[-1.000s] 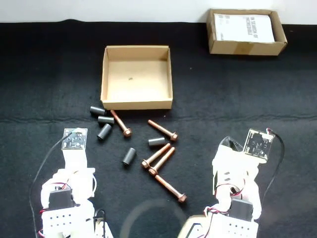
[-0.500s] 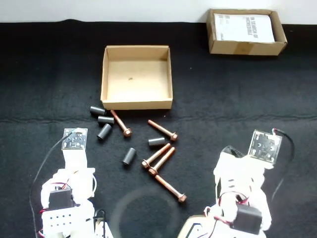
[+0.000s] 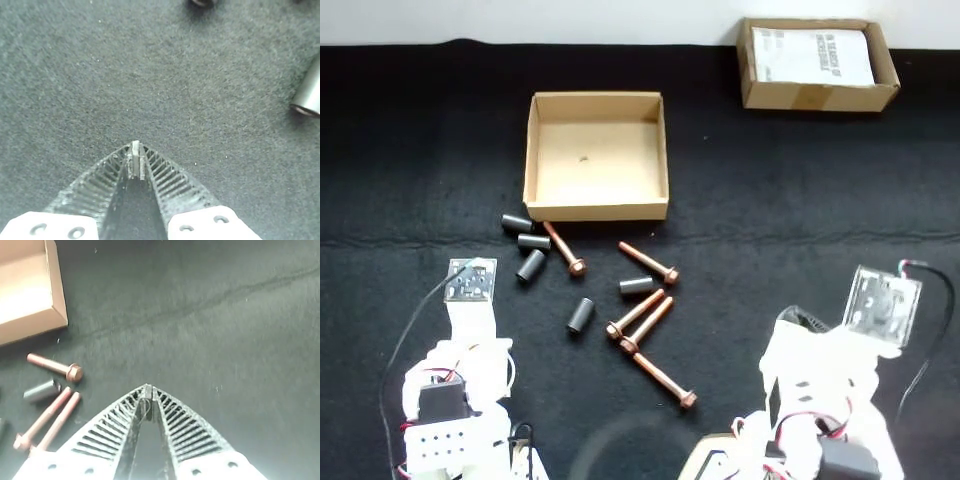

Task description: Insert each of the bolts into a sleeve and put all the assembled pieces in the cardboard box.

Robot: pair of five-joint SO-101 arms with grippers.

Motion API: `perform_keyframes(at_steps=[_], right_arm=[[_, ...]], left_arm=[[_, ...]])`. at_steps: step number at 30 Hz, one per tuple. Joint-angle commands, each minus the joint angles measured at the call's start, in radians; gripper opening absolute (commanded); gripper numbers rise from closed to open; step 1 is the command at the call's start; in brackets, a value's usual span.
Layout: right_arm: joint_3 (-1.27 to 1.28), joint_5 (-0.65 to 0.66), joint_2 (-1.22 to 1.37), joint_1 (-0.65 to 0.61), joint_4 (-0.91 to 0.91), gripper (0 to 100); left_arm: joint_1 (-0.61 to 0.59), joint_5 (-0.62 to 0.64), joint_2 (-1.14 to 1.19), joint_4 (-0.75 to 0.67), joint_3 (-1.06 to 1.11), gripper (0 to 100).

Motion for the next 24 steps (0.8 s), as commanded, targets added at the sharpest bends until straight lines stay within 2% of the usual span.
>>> perform_keyframes(at_steps=[1, 4, 9, 11, 14, 20, 24], right_arm=[[-0.199, -0.003, 0.203, -0.004, 0.111, 0.6], [-0.335, -0.003, 0.360, -0.004, 0.214, 0.6], [-0.444, 0.002, 0.481, -0.005, 0.216, 0.6], [-0.453, 0.064, 0.493, -0.031, 0.216, 0.6], [-0.450, 0.184, 0.504, -0.127, 0.216, 0.6], [-0.449, 0.186, 0.516, -0.288, 0.206, 0.6], [-0.456, 0.104, 0.631, -0.300, 0.213, 0.7]], left_arm=[[0.012, -0.008, -0.001, -0.014, -0.108, 3], [0.007, -0.008, -0.001, -0.075, -0.225, 3], [0.007, -0.008, 0.010, -0.095, -0.433, 3], [0.008, -0.008, 0.012, -0.072, -0.522, 3], [0.024, -0.006, 0.039, 0.060, -0.667, 3], [0.048, -0.002, 0.407, 0.370, -1.047, 3], [0.050, -0.002, 0.674, 0.520, -1.290, 3]])
